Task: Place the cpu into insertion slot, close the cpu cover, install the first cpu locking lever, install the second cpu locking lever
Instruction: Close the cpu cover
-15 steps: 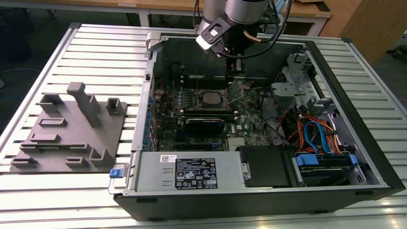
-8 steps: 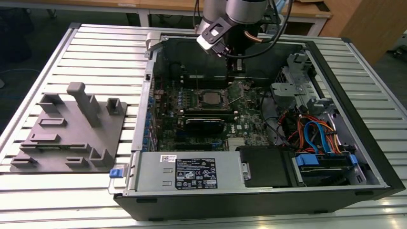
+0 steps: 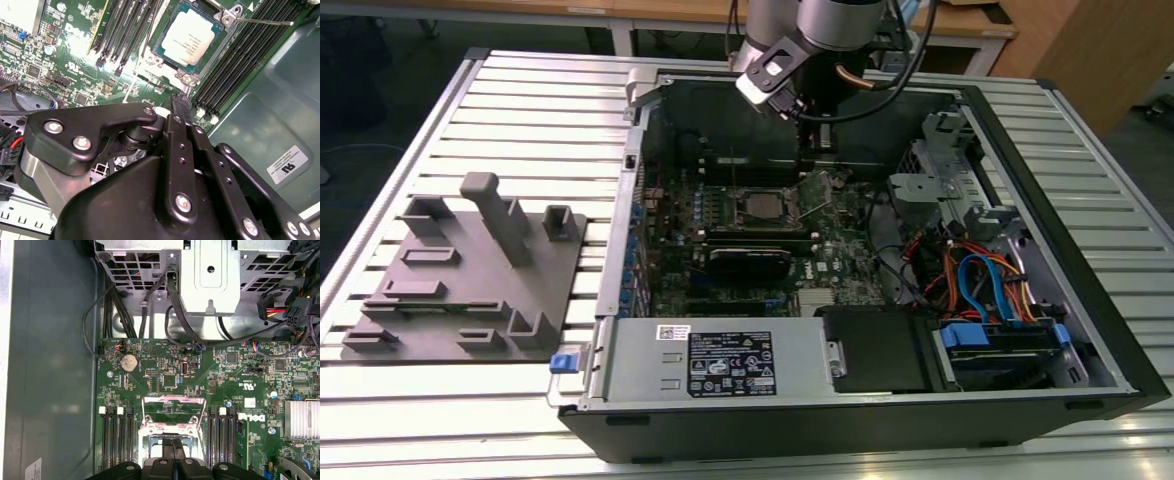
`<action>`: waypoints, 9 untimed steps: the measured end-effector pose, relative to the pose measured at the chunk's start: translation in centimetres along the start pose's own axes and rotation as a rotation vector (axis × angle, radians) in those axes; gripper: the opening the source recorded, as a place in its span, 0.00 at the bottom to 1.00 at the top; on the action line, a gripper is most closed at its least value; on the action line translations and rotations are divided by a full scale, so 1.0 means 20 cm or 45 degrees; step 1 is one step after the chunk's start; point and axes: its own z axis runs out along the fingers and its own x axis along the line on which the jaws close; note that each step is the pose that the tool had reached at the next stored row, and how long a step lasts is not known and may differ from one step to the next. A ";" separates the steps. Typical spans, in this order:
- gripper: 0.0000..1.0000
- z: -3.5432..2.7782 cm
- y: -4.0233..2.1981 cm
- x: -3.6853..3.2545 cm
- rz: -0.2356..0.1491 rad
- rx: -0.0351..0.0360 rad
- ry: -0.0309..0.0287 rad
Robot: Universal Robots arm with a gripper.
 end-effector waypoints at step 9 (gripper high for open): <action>0.10 0.001 0.012 0.000 0.000 0.0000 -0.0001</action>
